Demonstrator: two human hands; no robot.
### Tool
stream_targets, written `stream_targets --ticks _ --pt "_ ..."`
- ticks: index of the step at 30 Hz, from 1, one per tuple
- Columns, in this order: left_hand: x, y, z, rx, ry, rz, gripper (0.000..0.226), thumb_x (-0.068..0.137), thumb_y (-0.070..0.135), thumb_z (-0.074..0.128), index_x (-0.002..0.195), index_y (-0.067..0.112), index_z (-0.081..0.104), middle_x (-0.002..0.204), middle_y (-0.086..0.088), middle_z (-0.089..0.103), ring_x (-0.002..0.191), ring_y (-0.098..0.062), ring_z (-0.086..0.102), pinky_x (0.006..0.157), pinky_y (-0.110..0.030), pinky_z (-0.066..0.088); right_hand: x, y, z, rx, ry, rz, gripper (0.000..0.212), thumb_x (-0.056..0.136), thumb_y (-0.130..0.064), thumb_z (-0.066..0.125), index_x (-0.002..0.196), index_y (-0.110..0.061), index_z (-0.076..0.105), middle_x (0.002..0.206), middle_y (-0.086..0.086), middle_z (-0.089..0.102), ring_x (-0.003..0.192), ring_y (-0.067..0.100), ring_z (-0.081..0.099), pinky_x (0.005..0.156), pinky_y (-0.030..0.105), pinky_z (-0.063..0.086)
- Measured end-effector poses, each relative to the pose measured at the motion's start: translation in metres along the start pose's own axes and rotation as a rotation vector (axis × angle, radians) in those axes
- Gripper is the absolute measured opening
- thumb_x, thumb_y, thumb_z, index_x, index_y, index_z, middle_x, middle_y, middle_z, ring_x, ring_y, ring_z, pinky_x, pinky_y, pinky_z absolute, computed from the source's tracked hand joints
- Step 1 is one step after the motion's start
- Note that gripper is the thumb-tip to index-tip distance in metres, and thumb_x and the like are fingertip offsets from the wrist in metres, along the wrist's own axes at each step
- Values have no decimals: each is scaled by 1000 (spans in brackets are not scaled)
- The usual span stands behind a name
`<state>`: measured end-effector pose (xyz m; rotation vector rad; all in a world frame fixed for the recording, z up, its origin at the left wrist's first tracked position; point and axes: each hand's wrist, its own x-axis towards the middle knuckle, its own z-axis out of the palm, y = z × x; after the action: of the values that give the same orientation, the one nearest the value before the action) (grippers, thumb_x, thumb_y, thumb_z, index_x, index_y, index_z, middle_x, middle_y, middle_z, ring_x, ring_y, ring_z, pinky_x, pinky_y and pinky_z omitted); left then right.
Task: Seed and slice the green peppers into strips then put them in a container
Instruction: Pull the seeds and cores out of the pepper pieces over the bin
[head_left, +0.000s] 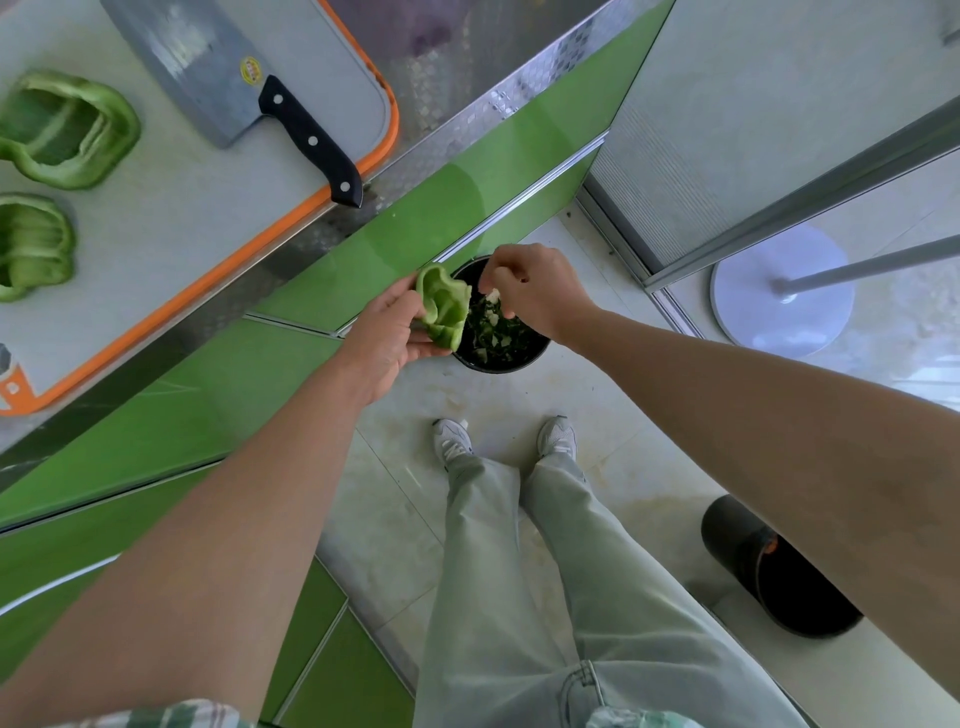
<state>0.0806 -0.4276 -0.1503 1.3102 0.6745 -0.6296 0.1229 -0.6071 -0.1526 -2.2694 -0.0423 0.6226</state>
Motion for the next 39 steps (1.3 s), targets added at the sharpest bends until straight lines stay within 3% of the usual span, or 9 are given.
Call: stream_targets --ticks 3,6,13,16,20,24,30,33,39 --pt "0 -1 -1 -19 12 20 46 92 -3 33 128 14 56 100 -12 64 82 -23 63 68 -34 58 -2 -6 -2 83 -110 -88 33 96 -37 51 122 -22 61 107 -5 68 87 7 61 83 25 44" --pt "-1 0 -1 -13 -34 27 45 93 -3 32 121 17 60 99 -12 66 83 -23 65 73 -36 58 0 -9 2 43 -257 -134 52 91 -42 60 138 -23 47 121 -4 61 95 10 61 90 26 45" --pt "-1 2 8 17 -17 45 19 96 1 43 104 5 60 85 -13 66 71 -22 65 63 -32 59 2 -4 8 -89 -169 -141 23 92 -21 52 108 -7 61 79 5 61 74 23 58 71 32 47" --pt "-2 3 13 65 -74 46 12 94 9 60 104 4 61 92 -15 69 74 -24 69 72 -36 61 0 2 9 -78 -72 -150 24 91 -14 54 113 -9 61 83 3 62 78 21 56 73 30 45" --pt "1 2 20 150 -43 155 20 87 -5 64 99 11 63 92 -9 68 78 -21 70 73 -32 61 1 -1 10 38 -3 -116 27 88 -20 64 115 -13 62 94 -1 65 80 12 55 73 23 41" --pt "1 5 26 72 -62 184 25 87 -12 60 100 10 61 93 -10 66 80 -20 71 75 -31 60 5 -5 9 258 -15 119 13 90 -27 63 96 -15 62 74 -9 57 67 4 52 59 18 38" --pt "0 7 29 50 -64 159 28 86 -16 57 99 8 58 105 -20 59 87 -25 69 76 -33 61 5 -10 12 521 -54 332 16 89 -25 67 97 -14 61 80 -2 61 72 13 57 60 21 45" --pt "1 6 29 23 -48 135 30 84 -18 59 100 7 56 112 -24 56 96 -33 66 77 -35 61 8 -13 12 635 -90 426 9 88 -18 68 90 -19 59 84 -1 62 84 18 62 76 29 53" --pt "2 8 28 81 -8 130 32 81 -16 64 100 8 54 110 -23 58 102 -36 65 76 -34 61 6 -15 9 553 -178 392 24 85 -5 55 108 -14 58 91 6 63 90 22 63 84 35 54"
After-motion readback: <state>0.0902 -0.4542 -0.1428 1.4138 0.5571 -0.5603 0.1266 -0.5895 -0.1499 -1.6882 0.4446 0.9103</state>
